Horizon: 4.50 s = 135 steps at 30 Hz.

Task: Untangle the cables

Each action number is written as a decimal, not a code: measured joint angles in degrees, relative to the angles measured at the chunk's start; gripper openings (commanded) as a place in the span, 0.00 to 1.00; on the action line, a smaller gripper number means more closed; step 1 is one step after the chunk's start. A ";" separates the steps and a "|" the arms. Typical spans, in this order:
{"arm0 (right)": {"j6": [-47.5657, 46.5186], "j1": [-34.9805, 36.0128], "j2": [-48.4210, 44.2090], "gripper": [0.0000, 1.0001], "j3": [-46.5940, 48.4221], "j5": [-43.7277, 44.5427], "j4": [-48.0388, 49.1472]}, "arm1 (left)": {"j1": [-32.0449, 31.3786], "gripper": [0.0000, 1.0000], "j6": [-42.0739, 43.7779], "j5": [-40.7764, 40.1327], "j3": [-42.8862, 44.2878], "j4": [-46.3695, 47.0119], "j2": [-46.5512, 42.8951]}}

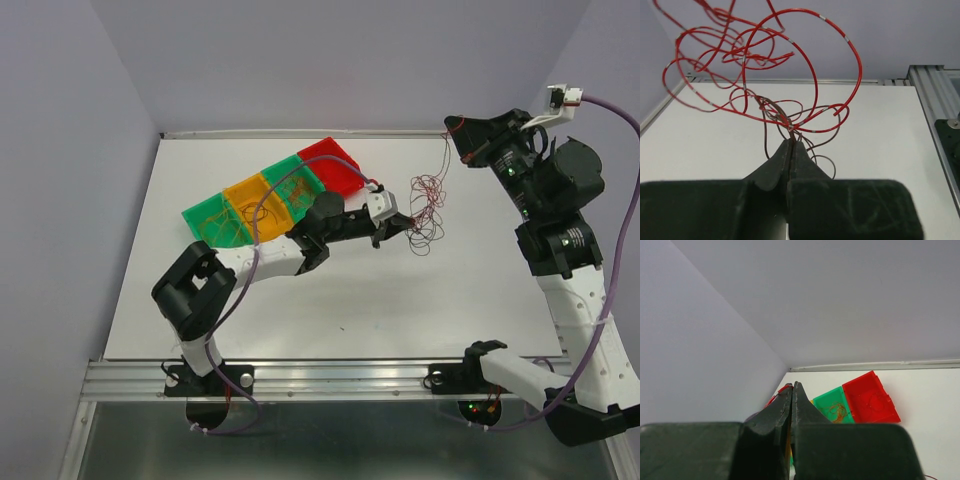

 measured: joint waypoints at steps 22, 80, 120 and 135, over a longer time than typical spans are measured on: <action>-2.03 0.00 8.24 0.01 21.57 11.45 4.92 | -1.77 0.00 19.47 -11.37 -16.48 -13.73 -7.13; -6.25 0.70 -0.66 1.00 -61.55 -28.79 51.06 | -2.27 0.00 31.80 -18.67 1.86 -82.42 -54.05; -10.75 10.80 5.42 1.00 -52.02 -39.60 55.34 | -2.23 0.00 19.69 -28.81 16.90 -87.34 -51.87; -21.40 28.55 20.72 0.99 -43.74 -50.23 60.26 | -2.23 0.00 19.28 -16.17 18.49 -91.27 -42.60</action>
